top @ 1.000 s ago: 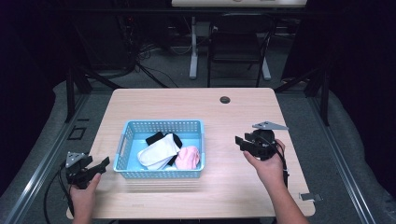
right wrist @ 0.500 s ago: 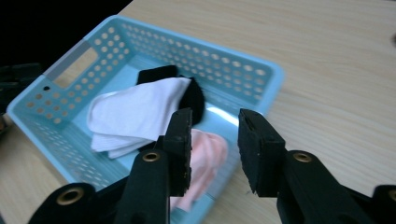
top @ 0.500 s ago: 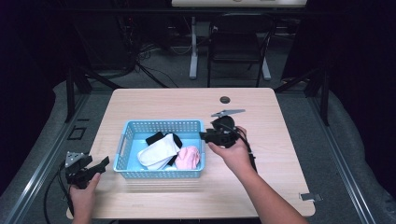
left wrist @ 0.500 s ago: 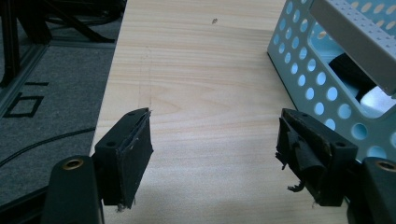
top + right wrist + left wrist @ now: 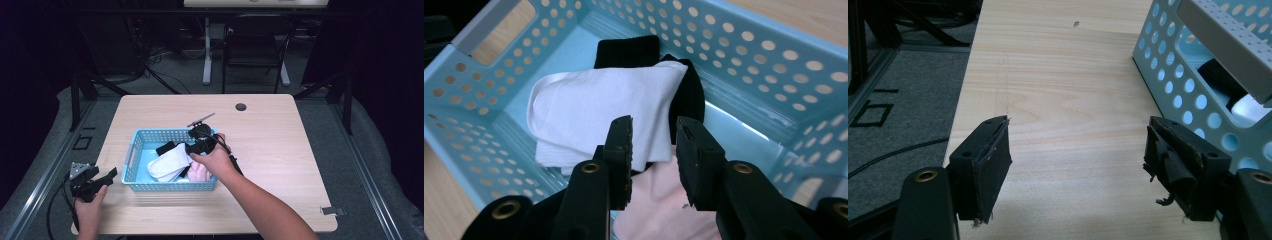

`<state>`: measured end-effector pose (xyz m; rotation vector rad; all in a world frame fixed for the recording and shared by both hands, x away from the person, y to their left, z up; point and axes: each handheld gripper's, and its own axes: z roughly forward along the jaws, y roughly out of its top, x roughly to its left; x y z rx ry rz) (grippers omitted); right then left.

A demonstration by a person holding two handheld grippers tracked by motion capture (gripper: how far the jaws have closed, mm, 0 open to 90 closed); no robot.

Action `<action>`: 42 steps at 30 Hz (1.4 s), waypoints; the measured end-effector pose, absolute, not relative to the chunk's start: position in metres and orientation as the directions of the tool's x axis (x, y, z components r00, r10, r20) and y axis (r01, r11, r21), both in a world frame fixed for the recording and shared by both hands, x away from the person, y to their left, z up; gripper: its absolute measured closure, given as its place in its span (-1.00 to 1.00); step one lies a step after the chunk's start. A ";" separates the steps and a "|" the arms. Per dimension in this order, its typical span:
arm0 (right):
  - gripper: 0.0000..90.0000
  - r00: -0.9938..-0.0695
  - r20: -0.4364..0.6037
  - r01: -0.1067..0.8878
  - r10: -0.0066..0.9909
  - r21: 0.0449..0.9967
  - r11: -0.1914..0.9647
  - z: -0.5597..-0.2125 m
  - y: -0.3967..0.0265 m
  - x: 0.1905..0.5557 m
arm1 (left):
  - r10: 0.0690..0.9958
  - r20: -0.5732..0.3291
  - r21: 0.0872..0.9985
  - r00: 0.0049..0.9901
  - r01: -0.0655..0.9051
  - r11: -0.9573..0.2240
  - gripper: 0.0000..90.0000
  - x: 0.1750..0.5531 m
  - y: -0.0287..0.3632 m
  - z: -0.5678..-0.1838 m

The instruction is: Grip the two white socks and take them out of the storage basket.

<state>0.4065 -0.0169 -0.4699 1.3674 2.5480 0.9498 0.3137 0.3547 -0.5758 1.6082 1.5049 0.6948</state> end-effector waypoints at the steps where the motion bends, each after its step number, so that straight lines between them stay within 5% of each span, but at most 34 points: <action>1: 0.51 -0.581 0.205 0.730 0.787 0.558 0.394 -0.473 -0.013 0.410 | 0.982 -0.130 0.841 0.140 0.540 0.035 -0.41 0.314 0.355 -0.575; 16: 0.53 -0.477 0.278 0.839 0.834 0.426 0.338 -0.508 0.011 0.444 | 0.978 -0.147 0.836 0.145 0.548 0.044 -0.40 0.314 0.355 -0.575; 23: 0.77 -0.484 0.284 0.846 0.827 0.394 0.360 -0.514 0.015 0.445 | 0.979 -0.104 0.836 0.174 0.548 -0.009 -0.30 0.314 0.349 -0.570; 34: 0.96 -0.550 0.273 0.789 0.789 0.481 0.383 -0.503 0.018 0.434 | 0.979 -0.117 0.828 0.168 0.561 0.002 -0.29 0.315 0.350 -0.571; 42: 0.97 -0.672 0.135 0.628 0.728 0.624 0.464 -0.482 0.028 0.408 | 0.980 -0.117 0.831 0.162 0.557 0.007 -0.29 0.315 0.351 -0.572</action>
